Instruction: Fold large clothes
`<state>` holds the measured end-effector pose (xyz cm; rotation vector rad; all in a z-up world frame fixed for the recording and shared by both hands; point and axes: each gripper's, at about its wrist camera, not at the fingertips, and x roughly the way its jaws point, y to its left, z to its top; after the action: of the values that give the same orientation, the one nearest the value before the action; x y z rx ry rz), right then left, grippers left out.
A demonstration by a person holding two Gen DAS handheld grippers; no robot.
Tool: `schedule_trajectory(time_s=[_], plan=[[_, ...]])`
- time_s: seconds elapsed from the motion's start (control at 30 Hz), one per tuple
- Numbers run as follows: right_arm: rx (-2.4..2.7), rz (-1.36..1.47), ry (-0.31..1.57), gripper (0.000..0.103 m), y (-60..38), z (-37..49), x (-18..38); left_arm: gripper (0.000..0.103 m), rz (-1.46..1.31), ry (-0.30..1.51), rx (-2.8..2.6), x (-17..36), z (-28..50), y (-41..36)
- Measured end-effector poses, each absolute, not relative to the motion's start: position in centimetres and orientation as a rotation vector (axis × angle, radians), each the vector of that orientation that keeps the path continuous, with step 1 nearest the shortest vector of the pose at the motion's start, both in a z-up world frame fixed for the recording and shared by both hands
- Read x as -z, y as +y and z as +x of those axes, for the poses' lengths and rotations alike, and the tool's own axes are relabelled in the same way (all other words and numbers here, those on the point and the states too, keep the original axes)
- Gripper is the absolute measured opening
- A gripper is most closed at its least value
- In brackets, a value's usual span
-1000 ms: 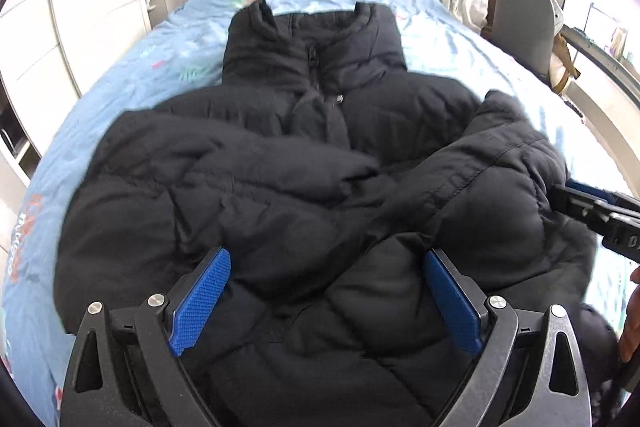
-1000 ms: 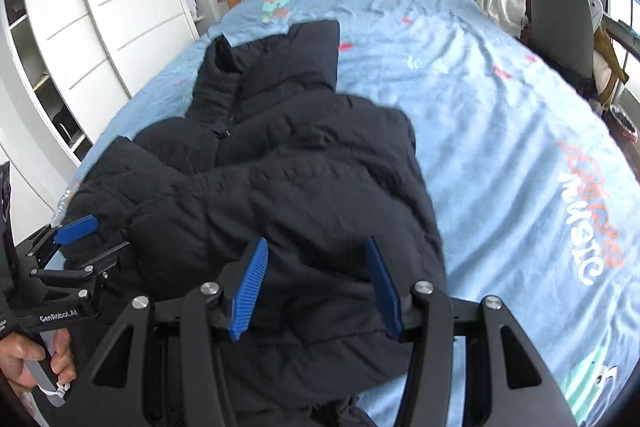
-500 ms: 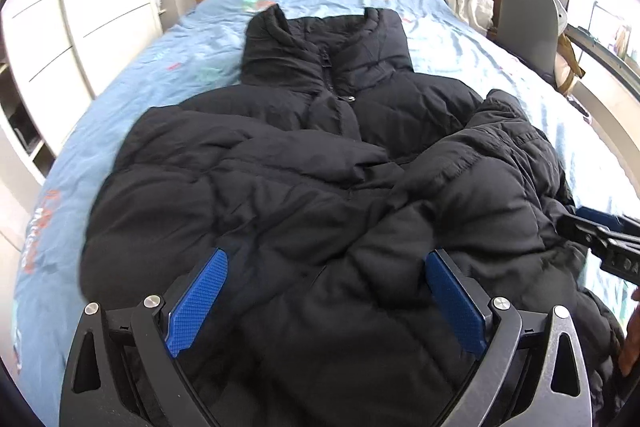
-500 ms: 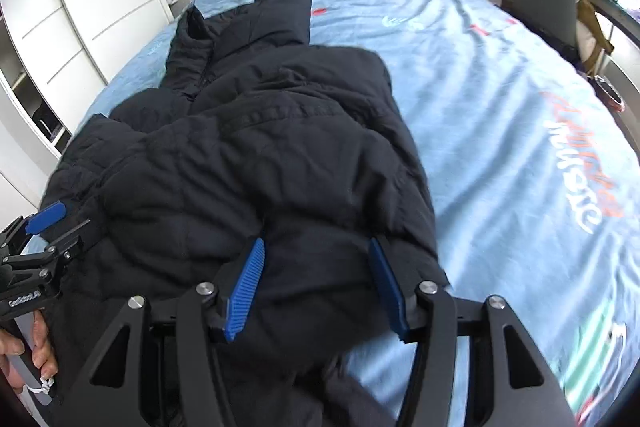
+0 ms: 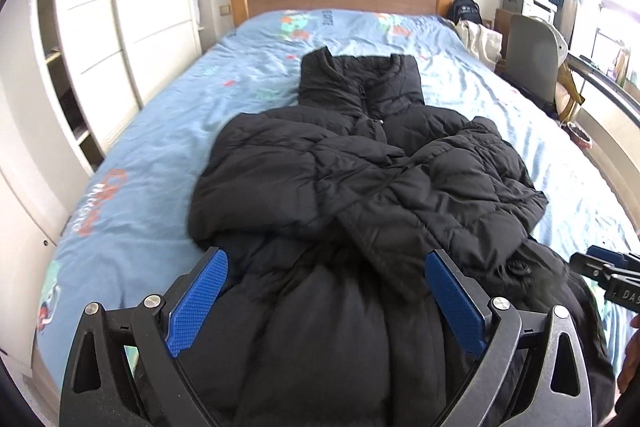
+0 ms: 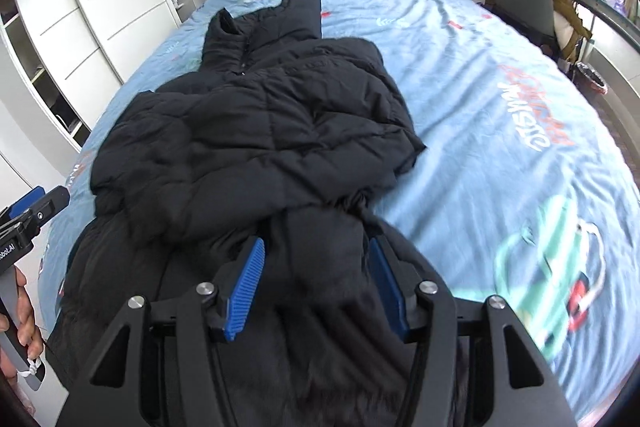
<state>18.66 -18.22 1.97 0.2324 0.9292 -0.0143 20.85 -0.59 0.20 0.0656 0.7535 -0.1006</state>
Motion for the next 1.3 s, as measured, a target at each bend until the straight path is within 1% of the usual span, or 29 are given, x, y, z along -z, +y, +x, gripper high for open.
schedule_trajectory(time_s=[0.23,0.5,0.83,1.03,1.3], plan=[[0.038,0.267,0.878,0.053,-17.2,12.8,-4.6,0.099,0.051,0.698,0.061,-2.4,15.2,2.7],[0.068,0.282,0.829,0.053,-16.2,7.4,-6.6,0.099,0.019,0.666,0.008,-3.1,9.8,6.6],[0.097,0.312,0.787,0.053,-15.5,3.6,-7.8,0.099,-0.003,0.624,-0.041,-3.6,5.6,10.0],[0.115,0.305,0.76,0.053,-16.0,4.1,-9.9,0.099,-0.033,0.614,-0.036,-4.2,6.7,11.2],[0.114,0.308,0.688,0.053,-19.1,8.6,-13.7,0.099,-0.047,0.646,-0.041,-6.3,13.1,14.4]])
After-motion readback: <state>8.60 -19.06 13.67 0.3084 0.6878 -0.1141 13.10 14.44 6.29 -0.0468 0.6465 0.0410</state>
